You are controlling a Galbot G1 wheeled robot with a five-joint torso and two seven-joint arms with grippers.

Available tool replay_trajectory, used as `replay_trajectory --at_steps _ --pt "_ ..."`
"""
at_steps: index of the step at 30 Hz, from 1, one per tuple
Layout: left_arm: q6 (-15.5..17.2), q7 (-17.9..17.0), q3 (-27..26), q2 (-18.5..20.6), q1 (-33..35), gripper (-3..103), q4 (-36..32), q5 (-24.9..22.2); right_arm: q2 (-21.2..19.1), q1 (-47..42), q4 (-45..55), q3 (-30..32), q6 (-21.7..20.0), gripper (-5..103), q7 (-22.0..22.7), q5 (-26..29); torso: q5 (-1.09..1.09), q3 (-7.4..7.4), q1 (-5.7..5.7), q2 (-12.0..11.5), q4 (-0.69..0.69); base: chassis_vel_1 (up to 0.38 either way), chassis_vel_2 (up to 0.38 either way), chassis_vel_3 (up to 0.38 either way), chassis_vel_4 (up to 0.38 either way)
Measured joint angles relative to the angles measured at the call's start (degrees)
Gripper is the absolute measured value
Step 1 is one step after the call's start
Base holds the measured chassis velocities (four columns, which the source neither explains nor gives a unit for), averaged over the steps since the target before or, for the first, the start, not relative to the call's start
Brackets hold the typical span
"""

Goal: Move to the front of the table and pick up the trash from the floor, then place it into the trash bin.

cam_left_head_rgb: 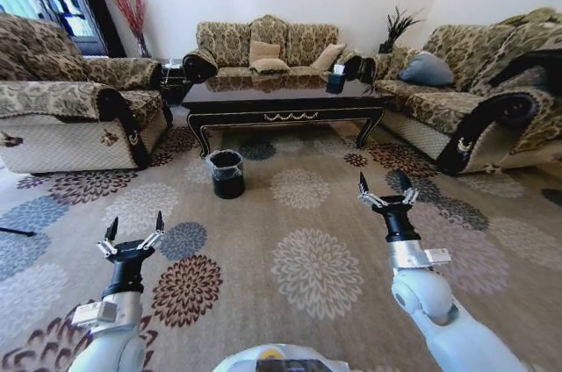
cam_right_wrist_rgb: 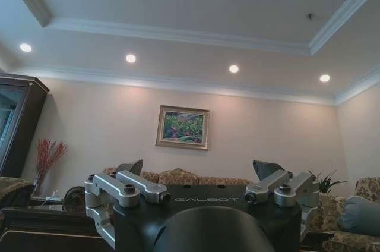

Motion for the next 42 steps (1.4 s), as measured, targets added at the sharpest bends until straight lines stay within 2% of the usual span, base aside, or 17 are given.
replay_trajectory --at_steps 20,35,42 --pt "0.00 0.12 0.02 -0.01 0.01 100 -0.01 0.00 -0.01 -0.02 -0.01 0.03 0.00 100 0.01 0.01 0.00 -0.03 0.00 0.00 -0.01 -0.053 -0.310 0.041 0.318" --pt "0.00 0.10 -0.02 0.00 0.02 100 -0.01 0.00 0.01 -0.03 0.02 0.00 0.00 100 0.00 0.00 -0.02 -0.05 -0.01 0.02 -0.01 0.333 -0.136 -0.355 0.133" --pt "0.00 0.06 -0.02 0.01 0.02 100 -0.01 0.00 0.01 -0.02 0.02 0.00 0.00 100 0.00 0.00 -0.01 -0.02 0.00 0.02 0.00 0.117 0.026 -0.101 -0.012"
